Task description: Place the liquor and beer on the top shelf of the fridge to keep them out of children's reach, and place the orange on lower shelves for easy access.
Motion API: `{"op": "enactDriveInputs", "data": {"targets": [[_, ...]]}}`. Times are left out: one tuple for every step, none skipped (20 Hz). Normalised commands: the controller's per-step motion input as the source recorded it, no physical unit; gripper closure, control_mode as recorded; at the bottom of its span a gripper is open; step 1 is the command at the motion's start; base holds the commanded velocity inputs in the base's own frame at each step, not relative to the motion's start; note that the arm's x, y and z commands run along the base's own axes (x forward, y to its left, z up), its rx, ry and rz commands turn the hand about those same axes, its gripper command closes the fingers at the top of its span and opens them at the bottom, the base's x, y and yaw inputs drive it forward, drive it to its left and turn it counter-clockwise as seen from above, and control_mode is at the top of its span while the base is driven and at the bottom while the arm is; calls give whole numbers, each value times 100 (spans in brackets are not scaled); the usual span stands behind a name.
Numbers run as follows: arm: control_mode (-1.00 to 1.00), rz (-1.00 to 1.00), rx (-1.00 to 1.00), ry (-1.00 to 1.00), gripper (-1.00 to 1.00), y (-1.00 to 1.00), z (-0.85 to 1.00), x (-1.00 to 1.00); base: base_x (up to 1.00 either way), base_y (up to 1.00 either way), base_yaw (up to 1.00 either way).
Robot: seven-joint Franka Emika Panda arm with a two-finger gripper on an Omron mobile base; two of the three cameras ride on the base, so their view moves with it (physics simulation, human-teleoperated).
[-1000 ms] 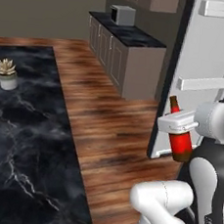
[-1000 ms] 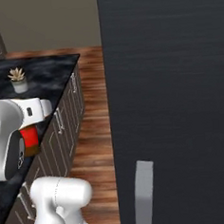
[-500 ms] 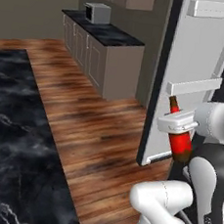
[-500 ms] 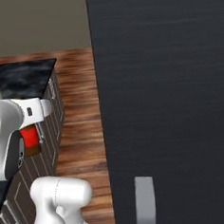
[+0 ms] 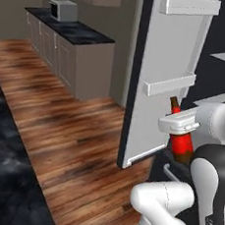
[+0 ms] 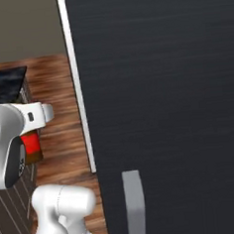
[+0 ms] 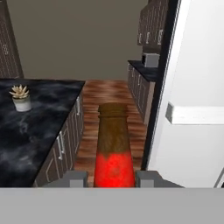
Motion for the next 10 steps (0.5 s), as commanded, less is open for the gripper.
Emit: {"op": "enactDriveInputs", "data": {"targets": [[100, 0, 0, 0, 100, 0, 0, 0, 64, 0, -32], [100, 0, 0, 0, 100, 0, 0, 0, 65, 0, -33], [100, 0, 0, 0, 100, 0, 0, 0, 64, 0, -34], [100, 0, 0, 0, 100, 0, 0, 0, 65, 0, -34], [100, 0, 0, 0, 100, 0, 0, 0, 65, 0, -35], [100, 0, 0, 0, 100, 0, 0, 0, 66, 0, -35], [100, 0, 0, 0, 100, 0, 0, 0, 68, 0, -36], [100, 0, 0, 0, 100, 0, 0, 0, 66, 0, -37], [100, 0, 0, 0, 100, 0, 0, 0, 66, 0, -39], [100, 0, 0, 0, 100, 0, 0, 0, 64, 0, -41]]}}
